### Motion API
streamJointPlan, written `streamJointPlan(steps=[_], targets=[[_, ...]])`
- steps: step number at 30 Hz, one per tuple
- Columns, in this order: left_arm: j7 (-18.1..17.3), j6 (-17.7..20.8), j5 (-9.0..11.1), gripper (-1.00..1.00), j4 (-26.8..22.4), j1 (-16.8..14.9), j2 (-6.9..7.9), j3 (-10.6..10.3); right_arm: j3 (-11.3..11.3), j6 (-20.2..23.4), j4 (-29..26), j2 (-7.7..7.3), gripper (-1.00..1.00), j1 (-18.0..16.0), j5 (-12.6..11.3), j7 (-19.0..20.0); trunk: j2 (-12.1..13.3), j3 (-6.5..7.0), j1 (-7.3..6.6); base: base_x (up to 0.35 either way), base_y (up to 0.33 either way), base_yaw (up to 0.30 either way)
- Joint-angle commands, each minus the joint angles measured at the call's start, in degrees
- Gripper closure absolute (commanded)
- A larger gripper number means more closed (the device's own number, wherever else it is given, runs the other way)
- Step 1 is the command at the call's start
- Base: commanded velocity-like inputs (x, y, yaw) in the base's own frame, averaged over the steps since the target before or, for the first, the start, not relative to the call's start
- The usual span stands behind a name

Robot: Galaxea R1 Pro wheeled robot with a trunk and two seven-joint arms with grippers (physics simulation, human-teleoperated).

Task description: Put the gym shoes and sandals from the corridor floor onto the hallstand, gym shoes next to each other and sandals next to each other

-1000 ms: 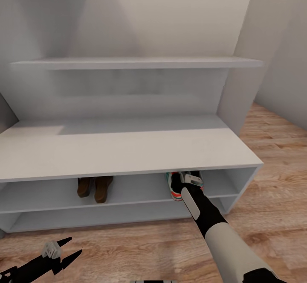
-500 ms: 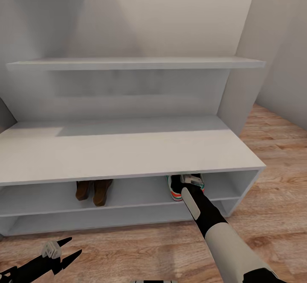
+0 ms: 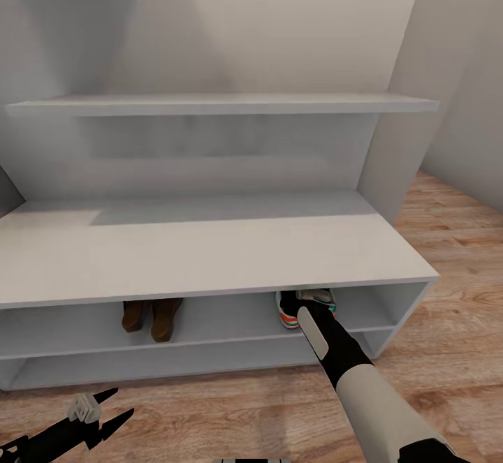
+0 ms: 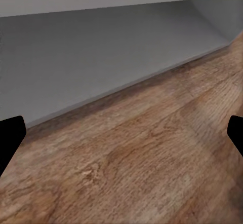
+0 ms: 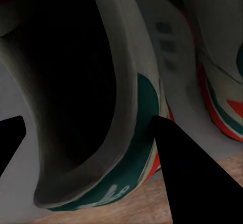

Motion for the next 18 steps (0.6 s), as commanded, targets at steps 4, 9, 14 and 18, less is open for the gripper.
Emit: streamJointPlan(steps=[4, 9, 14, 18], targets=[[-0.24, -0.28, -0.01, -1.0, 0.06, -0.04, -0.01, 0.18, 0.19, 0.23, 1.18, -0.07, 1.0, 0.0, -0.14, -0.74, -0.01, -0.06, 0.0, 0.0, 0.0, 0.0], [-0.26, -0.28, -0.01, -1.0, 0.06, -0.04, -0.01, 0.18, 0.19, 0.23, 1.18, -0.07, -1.0, 0.0, -0.14, -0.74, -0.01, -0.06, 0.0, 0.0, 0.0, 0.0], [-0.24, -0.28, -0.01, -1.0, 0.06, -0.04, -0.01, 0.18, 0.19, 0.23, 1.18, -0.07, -1.0, 0.0, -0.14, -0.74, -0.01, -0.06, 0.0, 0.0, 0.0, 0.0], [-0.24, -0.28, -0.01, -1.0, 0.06, -0.04, -0.01, 0.18, 0.19, 0.23, 1.18, -0.07, -1.0, 0.0, -0.14, -0.74, -0.01, -0.06, 0.0, 0.0, 0.0, 0.0]])
